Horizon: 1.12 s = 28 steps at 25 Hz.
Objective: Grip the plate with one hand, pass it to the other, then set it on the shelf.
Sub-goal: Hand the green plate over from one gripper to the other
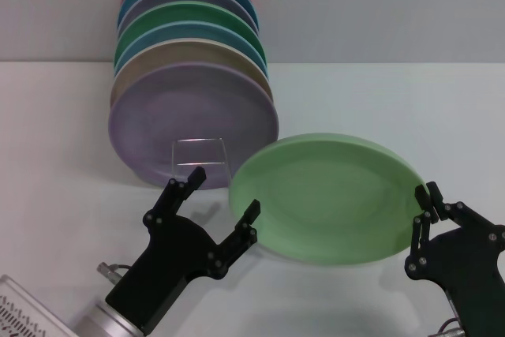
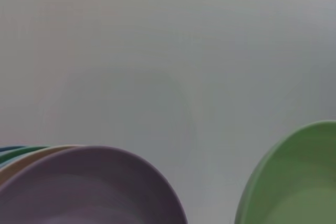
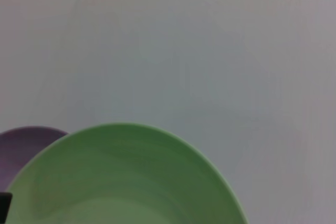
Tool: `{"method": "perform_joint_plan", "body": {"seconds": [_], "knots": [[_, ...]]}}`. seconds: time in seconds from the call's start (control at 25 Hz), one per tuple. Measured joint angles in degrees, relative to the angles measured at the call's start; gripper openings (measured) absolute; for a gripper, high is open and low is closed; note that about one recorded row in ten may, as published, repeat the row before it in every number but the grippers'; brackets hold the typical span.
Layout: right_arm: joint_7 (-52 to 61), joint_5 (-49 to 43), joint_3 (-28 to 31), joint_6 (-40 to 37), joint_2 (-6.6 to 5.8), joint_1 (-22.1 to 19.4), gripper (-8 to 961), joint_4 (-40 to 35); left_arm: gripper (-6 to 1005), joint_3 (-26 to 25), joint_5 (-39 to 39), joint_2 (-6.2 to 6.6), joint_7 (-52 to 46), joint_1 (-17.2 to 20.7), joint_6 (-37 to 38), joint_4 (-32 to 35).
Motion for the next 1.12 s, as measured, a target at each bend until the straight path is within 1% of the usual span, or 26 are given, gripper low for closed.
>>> {"method": "perform_joint_plan", "body": {"seconds": [0.24, 0.68, 1.0, 1.12], "knots": [[0.0, 0.0, 0.0, 0.0, 0.0, 0.0, 18, 0.0, 843, 0.0, -0.1, -0.07, -0.4, -1.0, -1.1, 0.0], [-0.1, -0.2, -0.8, 0.0, 0.0, 0.2, 20, -0.4, 738, -0.2, -0.1, -0.09, -0.6, -2.0, -2.5, 0.3], [-0.1, 0.0, -0.8, -0.2, 0.0, 0.2, 18, -0.4, 661, -1.2, -0.3, -0.04, -0.6, -1.9, -2.6, 0.5], [-0.1, 0.0, -0.8, -0.2, 0.0, 0.2, 18, -0.4, 547, -1.4, -0.3, -0.03, -0.6, -1.9, -2.7, 0.5]]}}
